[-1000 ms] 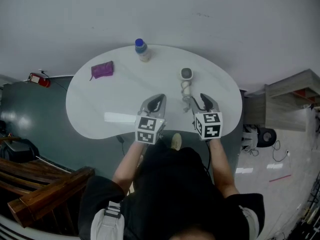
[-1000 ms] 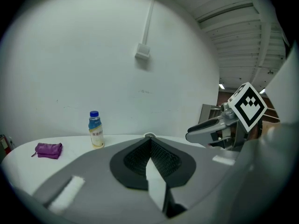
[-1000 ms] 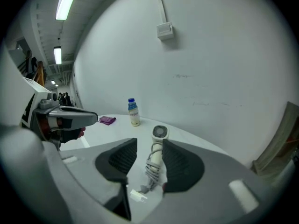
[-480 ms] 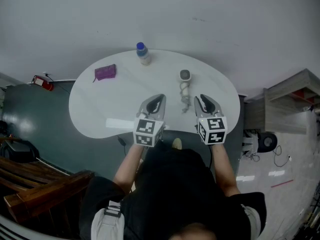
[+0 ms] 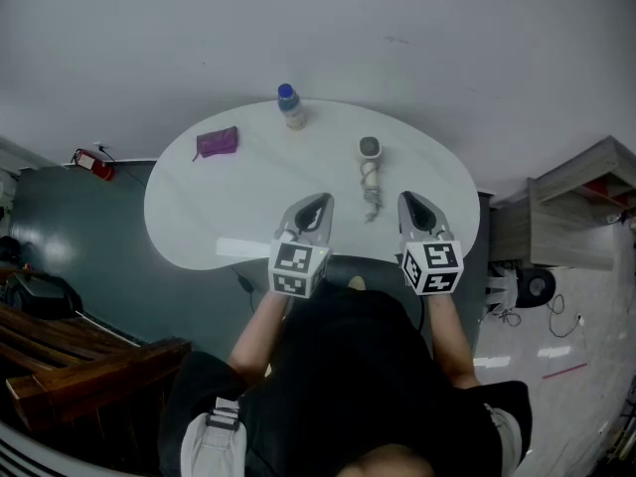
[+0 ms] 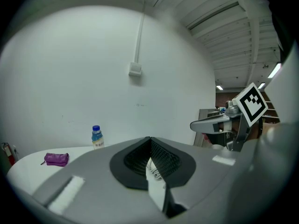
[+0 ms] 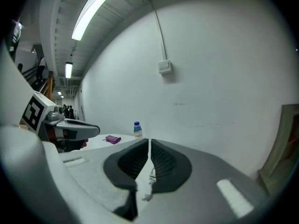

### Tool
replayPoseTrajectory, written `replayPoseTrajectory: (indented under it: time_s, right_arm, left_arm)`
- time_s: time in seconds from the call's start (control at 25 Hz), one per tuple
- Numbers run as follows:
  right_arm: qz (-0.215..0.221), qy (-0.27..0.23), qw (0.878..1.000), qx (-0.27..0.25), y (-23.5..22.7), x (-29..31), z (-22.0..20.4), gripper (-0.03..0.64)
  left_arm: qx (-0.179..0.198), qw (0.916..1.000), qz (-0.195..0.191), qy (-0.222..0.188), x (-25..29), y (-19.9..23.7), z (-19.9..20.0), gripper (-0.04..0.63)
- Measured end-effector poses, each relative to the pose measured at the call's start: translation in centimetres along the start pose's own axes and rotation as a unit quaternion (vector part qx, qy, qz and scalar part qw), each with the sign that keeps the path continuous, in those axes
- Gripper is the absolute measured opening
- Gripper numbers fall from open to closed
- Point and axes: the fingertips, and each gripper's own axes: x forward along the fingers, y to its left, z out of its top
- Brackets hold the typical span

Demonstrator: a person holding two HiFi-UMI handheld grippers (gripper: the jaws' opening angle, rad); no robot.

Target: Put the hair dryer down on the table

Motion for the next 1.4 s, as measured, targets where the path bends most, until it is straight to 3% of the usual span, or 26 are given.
replayPoseTrajectory:
  time_s: [0.64, 1.4]
  right_arm:
    - [0.022, 0.010, 1.000, -0.003, 1.4, -1.7, -2.6, 0.005]
    - [0.025, 0.000, 1.000, -0.005, 1.9, -1.6, -2.0, 0.005]
  left_arm:
    - [-0.003, 0.9999, 0.009, 0.006, -1.2, -0.5, -0.9, 0.006]
    - [-0.005, 1.0000, 0.001, 0.003, -1.3, -0.6, -0.7, 0.006]
